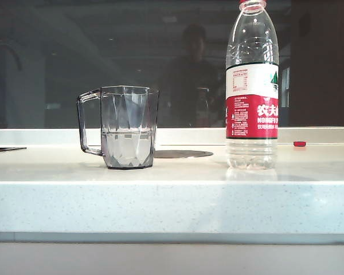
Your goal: Pick up the mineral water bottle on the table and pour water into the mug until it's half full.
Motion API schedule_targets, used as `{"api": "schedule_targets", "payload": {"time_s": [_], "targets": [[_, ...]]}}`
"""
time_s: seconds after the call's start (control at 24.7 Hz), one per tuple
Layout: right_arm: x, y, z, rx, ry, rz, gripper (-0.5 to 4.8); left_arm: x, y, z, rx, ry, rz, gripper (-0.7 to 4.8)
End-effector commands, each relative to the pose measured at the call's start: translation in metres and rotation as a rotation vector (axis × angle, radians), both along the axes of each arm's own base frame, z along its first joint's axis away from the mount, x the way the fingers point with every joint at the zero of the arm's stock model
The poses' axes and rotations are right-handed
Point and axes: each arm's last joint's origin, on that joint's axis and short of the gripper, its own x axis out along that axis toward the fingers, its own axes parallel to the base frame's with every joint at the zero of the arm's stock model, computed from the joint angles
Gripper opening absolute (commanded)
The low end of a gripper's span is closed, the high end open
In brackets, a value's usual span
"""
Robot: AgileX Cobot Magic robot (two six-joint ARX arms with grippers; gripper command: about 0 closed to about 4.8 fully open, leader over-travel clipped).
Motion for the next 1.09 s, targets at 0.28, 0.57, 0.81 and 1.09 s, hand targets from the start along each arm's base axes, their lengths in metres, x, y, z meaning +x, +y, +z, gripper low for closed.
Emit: {"api": "schedule_targets", "payload": {"time_s": [0.28, 0.57, 0.81, 1.09], "targets": [[-0.0004, -0.0100, 0.0122, 0.052, 0.003, -0.019, 0.31, -0.0002, -0.0001, 0.0021, -0.004, -0.015, -0.005, -0.04], [-0.0007, -0.0092, 0.0112, 0.041, 0.003, -0.016, 0.31, -0.0002, -0.0001, 0.0021, -0.004, -0.015, -0.005, -0.04], [-0.0007, -0.0087, 0.0092, -0.091, -0.004, -0.026, 0.31, -0.0003, -0.0001, 0.0021, -0.004, -0.015, -0.005, -0.04], [0.0046, -0.0152, 0.0133, -0.124, -0.016, -0.035, 0.31, -0.0003, -0.0001, 0.0021, -0.004, -0.015, -0.005, -0.04]]}}
